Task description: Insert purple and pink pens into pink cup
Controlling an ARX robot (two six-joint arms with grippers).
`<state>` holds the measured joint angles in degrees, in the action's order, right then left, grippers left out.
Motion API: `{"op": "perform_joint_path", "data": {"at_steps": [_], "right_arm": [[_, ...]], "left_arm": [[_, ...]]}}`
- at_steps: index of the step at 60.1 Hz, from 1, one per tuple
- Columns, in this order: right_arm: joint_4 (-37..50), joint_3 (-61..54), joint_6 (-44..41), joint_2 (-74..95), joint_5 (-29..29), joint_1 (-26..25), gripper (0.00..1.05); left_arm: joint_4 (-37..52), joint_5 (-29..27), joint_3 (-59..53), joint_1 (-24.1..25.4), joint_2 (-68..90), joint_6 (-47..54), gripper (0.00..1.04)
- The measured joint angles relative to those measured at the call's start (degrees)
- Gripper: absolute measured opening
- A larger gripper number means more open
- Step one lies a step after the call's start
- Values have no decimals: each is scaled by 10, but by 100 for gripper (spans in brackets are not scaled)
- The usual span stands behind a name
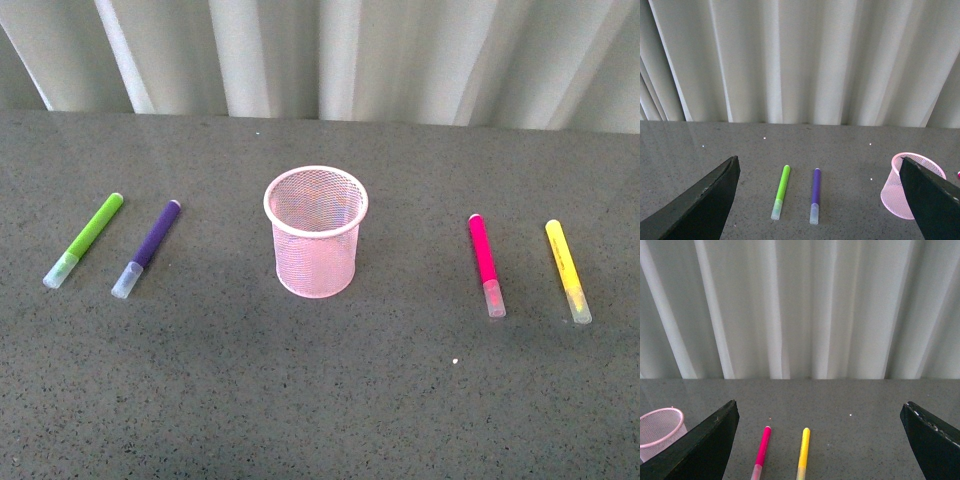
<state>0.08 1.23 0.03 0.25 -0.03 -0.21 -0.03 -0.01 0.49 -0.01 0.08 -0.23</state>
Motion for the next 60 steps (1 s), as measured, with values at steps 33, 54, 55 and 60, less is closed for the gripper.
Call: {"op": "perform_joint_path", "data": {"at_steps": [33, 54, 55, 60], "right_arm": [[0, 0, 0, 0, 0, 0, 98], [-1, 0, 0, 0, 1, 0, 98], [-1, 0, 0, 0, 1, 0, 98], [0, 0, 0, 0, 0, 0, 98]], "left_arm": [[0, 0, 0, 0, 0, 0, 98], [-75, -520, 128, -95, 332, -204, 98], [-63, -518, 130, -91, 339, -198, 98], [20, -476, 156, -57, 395, -165, 98]]}}
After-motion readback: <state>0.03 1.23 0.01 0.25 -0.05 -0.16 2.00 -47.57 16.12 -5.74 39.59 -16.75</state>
